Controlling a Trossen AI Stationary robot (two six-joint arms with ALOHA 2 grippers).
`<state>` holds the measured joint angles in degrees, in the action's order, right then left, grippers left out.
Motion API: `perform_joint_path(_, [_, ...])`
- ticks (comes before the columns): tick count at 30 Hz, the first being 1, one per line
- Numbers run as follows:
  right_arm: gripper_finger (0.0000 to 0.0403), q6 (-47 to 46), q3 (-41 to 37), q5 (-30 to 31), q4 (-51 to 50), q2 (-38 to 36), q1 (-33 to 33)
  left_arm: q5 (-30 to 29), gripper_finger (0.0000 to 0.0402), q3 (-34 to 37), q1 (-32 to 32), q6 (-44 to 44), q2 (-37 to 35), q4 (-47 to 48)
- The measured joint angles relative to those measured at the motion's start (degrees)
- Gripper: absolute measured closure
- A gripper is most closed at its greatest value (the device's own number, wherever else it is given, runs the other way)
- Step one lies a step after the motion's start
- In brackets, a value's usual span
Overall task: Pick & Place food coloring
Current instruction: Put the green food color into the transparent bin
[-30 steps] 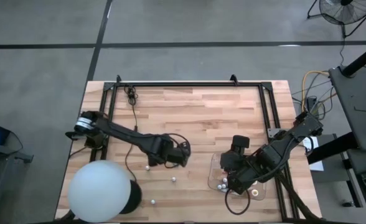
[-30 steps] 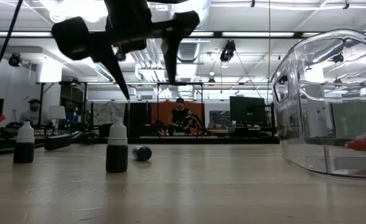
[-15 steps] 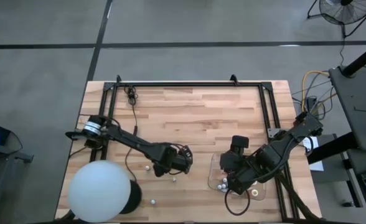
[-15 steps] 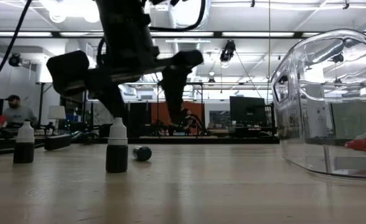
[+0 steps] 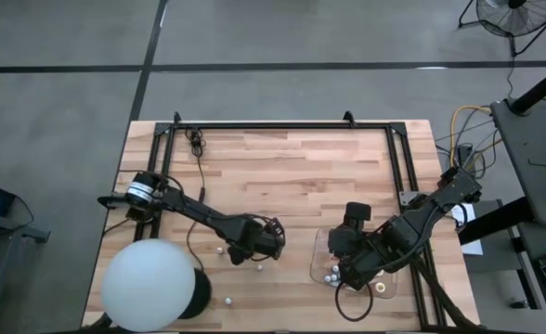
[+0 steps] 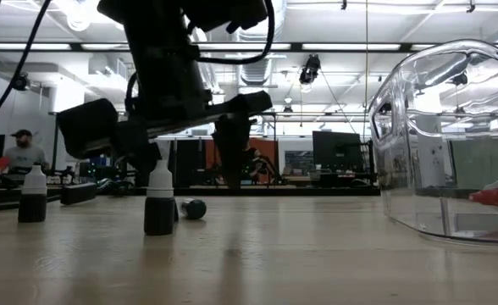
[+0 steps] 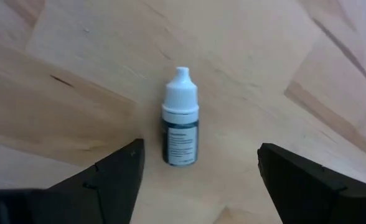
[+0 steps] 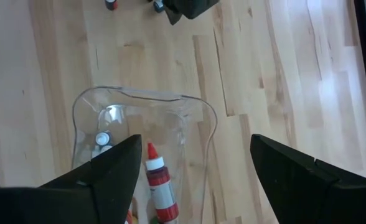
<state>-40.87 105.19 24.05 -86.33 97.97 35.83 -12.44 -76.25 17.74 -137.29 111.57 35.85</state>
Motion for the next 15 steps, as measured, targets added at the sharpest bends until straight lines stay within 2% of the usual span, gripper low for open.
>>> perform_joint_path(15, [0.0115,0.41,-0.11,0.0,0.14,0.0,0.0,-1.84,0.0117,1.47,0.02,0.24,-0.14,-2.37])
